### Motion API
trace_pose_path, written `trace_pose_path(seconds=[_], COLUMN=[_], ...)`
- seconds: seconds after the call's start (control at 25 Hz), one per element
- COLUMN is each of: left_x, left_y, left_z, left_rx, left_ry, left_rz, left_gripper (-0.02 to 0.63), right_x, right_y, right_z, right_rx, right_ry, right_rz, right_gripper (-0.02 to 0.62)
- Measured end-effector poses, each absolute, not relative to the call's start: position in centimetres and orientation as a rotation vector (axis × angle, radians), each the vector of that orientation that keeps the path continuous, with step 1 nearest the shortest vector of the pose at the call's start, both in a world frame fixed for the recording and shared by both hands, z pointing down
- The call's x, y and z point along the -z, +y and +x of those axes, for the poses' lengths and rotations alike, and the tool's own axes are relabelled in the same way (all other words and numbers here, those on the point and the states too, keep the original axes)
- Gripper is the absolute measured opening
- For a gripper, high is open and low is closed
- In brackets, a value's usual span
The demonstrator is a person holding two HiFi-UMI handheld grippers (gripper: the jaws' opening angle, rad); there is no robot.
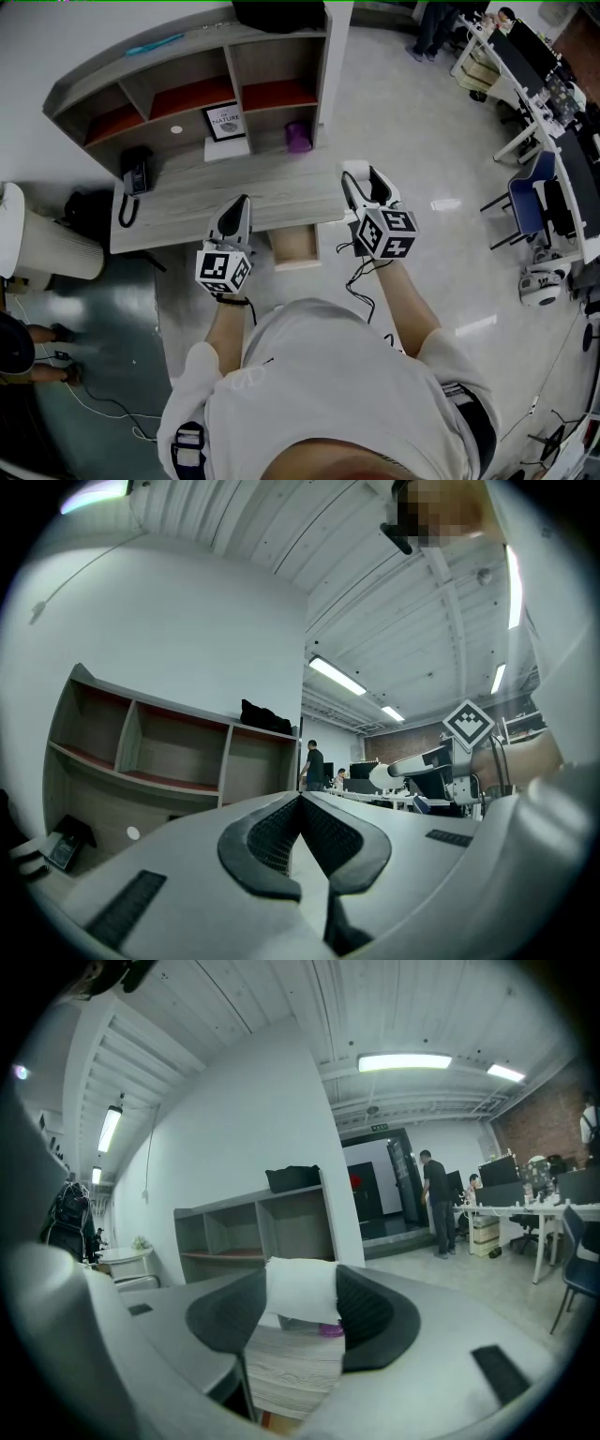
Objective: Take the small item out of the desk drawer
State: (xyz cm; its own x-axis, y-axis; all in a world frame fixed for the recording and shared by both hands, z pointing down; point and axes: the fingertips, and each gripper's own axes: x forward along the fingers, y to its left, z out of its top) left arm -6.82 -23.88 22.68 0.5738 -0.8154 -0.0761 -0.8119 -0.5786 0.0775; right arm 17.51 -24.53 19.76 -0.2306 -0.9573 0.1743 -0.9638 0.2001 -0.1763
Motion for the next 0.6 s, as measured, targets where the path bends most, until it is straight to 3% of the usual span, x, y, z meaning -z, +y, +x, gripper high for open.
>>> trace_pose_path(seconds=[0.6], left_x=[-22.57], left_y=[-23.44], left_z=[-7.3], left_rx=[0.173], left_ry=[-1.424], left_rz=[2.756], left_gripper=[-0.002], right_x=[-19.46], right_y=[-24.05], right_z=[16.98], right_rx=[-0.364], right_ry=[-2.407], right_rz=[1.926], right_gripper=[0.236])
